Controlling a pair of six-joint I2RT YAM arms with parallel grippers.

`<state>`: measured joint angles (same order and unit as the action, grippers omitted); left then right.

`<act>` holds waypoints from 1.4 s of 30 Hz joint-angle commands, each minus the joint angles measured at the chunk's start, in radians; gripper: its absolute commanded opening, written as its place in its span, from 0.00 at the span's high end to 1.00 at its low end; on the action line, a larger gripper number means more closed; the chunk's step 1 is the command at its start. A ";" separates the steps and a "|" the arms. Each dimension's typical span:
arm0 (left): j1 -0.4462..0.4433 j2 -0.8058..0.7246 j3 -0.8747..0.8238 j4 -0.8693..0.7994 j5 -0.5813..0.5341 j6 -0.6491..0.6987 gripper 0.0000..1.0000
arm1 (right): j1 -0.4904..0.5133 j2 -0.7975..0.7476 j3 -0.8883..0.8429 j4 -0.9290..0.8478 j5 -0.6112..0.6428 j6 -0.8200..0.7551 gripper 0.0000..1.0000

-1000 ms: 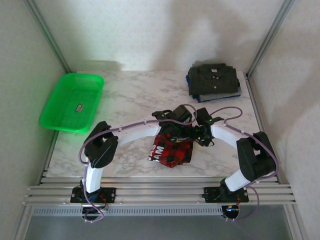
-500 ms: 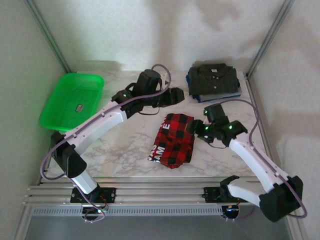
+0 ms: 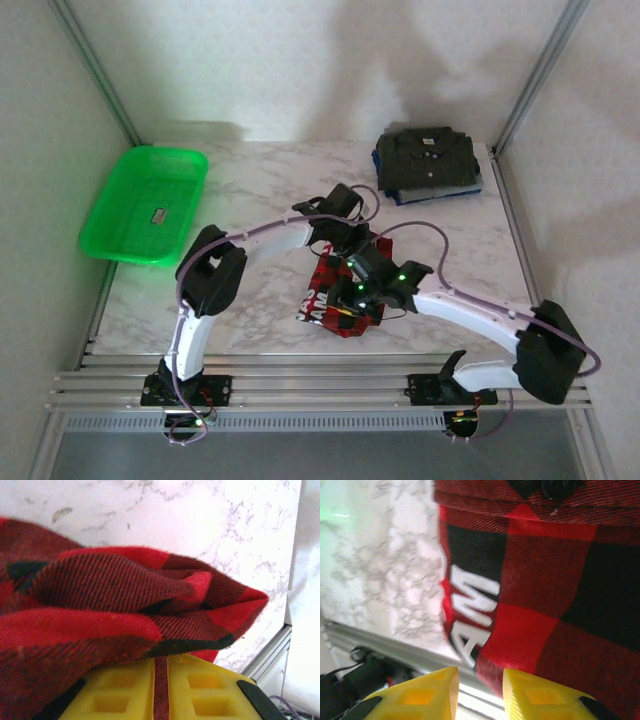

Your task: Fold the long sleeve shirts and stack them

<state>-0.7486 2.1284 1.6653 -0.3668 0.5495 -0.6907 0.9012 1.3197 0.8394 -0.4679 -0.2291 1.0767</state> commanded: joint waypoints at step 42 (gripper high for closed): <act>0.333 -0.537 -0.511 0.234 0.126 -0.011 0.05 | -0.398 0.414 0.579 -0.436 0.184 -0.543 0.26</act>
<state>-0.3996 1.5665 1.2934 -0.2222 0.5095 -0.6907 0.5213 1.6676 1.3773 -0.8795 -0.0013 0.6617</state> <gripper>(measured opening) 0.948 0.742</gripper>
